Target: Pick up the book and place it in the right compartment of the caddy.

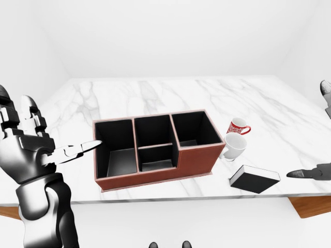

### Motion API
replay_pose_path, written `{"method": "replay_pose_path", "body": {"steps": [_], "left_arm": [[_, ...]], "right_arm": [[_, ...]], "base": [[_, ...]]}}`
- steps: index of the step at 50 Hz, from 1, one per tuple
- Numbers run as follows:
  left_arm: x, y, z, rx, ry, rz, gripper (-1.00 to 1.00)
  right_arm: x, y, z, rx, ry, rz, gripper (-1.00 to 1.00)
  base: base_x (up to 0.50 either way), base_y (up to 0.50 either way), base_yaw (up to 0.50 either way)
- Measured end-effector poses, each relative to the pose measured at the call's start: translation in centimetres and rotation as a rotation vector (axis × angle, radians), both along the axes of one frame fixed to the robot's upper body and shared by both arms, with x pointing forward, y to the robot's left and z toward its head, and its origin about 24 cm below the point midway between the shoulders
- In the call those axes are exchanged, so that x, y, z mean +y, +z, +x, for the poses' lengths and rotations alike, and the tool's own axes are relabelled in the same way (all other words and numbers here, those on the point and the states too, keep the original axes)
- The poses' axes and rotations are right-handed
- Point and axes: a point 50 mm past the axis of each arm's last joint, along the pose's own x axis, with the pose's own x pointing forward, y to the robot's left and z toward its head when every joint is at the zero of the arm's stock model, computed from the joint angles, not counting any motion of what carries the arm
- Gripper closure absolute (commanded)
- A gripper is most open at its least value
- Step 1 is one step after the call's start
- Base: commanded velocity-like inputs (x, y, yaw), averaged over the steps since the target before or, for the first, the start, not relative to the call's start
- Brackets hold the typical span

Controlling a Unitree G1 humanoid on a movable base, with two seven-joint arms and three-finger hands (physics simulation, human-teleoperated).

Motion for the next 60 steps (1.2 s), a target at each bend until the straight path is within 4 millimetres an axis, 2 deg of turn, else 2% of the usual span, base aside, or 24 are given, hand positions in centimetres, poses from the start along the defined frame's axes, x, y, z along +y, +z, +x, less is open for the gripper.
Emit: {"method": "replay_pose_path", "body": {"steps": [11, 19, 28, 39, 60], "left_arm": [[0.0, -0.1, 0.0, 0.005, -0.001, -0.003, -1.00], [-0.2, -0.3, -0.1, 0.012, -0.008, -0.004, -1.00], [-0.3, -0.5, -0.2, 0.017, -0.012, -0.004, -1.00], [-0.3, -0.5, -0.2, 0.017, -0.014, -0.003, -1.00], [-0.5, -0.6, -0.1, 0.025, -0.018, 0.001, -1.00]], "right_arm": [[-2.7, -2.8, 0.6, 0.139, -0.116, 0.077, -1.00], [-4.8, -7.2, 2.3, 0.294, -0.190, 0.170, -1.00], [-5.6, -10.0, 2.8, 0.385, -0.227, 0.209, -1.00], [-6.1, -11.6, 3.3, 0.433, -0.246, 0.227, -1.00], [-6.0, -12.3, 5.0, 0.454, -0.240, 0.229, -1.00]], "base": [[0.00, 0.00, 0.00], [0.00, 0.00, 0.00], [0.00, 0.00, 0.00], [0.00, 0.00, 0.00], [0.00, 0.00, 0.00]]}}
